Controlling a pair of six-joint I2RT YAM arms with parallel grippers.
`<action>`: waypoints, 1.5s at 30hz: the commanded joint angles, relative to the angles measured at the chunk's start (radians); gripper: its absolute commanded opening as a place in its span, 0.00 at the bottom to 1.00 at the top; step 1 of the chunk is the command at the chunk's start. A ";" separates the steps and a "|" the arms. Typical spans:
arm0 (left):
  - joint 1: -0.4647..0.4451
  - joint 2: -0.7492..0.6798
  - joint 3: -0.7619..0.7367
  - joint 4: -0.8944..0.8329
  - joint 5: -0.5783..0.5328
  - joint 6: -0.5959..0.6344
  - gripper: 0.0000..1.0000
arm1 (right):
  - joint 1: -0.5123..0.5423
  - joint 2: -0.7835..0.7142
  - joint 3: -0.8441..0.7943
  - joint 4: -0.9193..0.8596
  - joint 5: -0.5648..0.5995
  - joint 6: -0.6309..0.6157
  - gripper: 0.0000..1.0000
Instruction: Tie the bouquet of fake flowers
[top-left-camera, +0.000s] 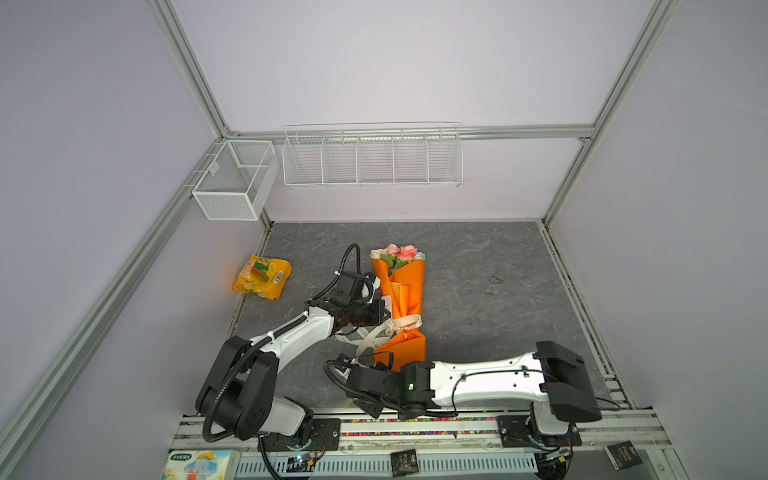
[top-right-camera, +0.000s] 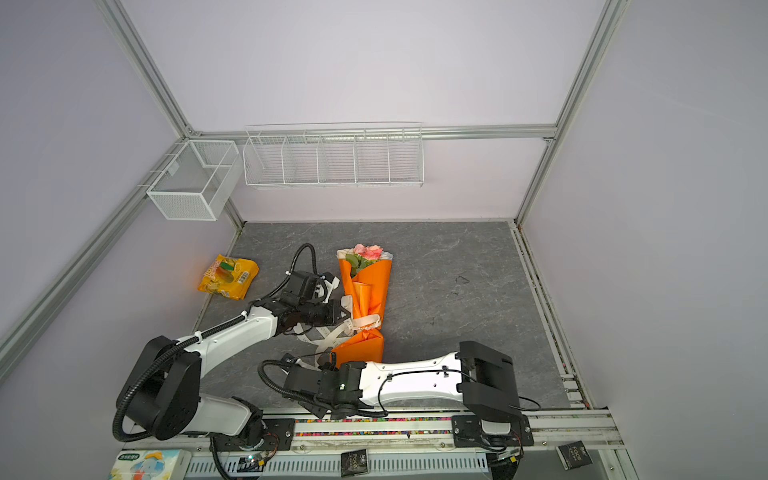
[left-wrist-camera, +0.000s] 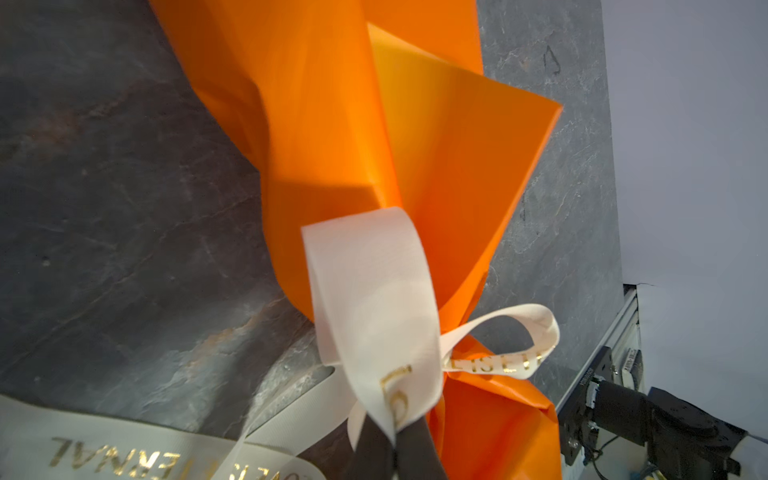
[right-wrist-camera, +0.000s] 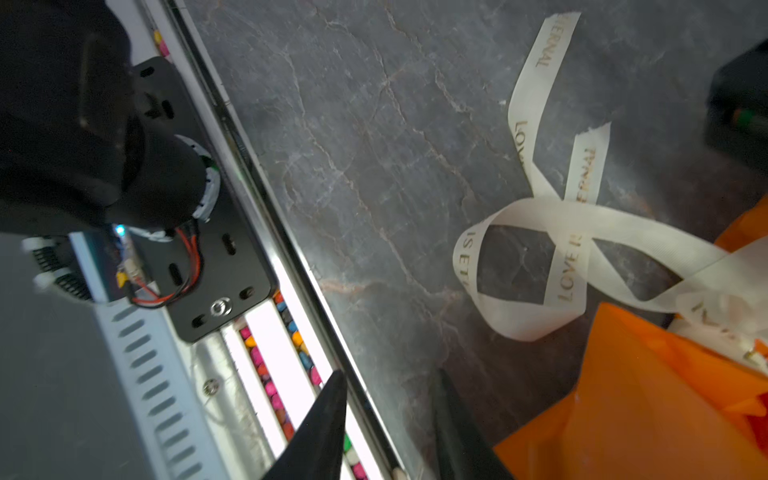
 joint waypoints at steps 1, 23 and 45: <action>0.003 0.001 0.038 -0.014 0.081 -0.010 0.03 | -0.010 0.061 0.074 -0.068 0.118 -0.093 0.37; 0.021 0.011 0.076 -0.066 0.086 0.007 0.05 | -0.115 0.363 0.264 -0.192 0.052 -0.097 0.38; 0.022 0.006 0.094 -0.070 0.109 0.007 0.05 | -0.138 -0.142 -0.081 0.063 -0.130 0.033 0.06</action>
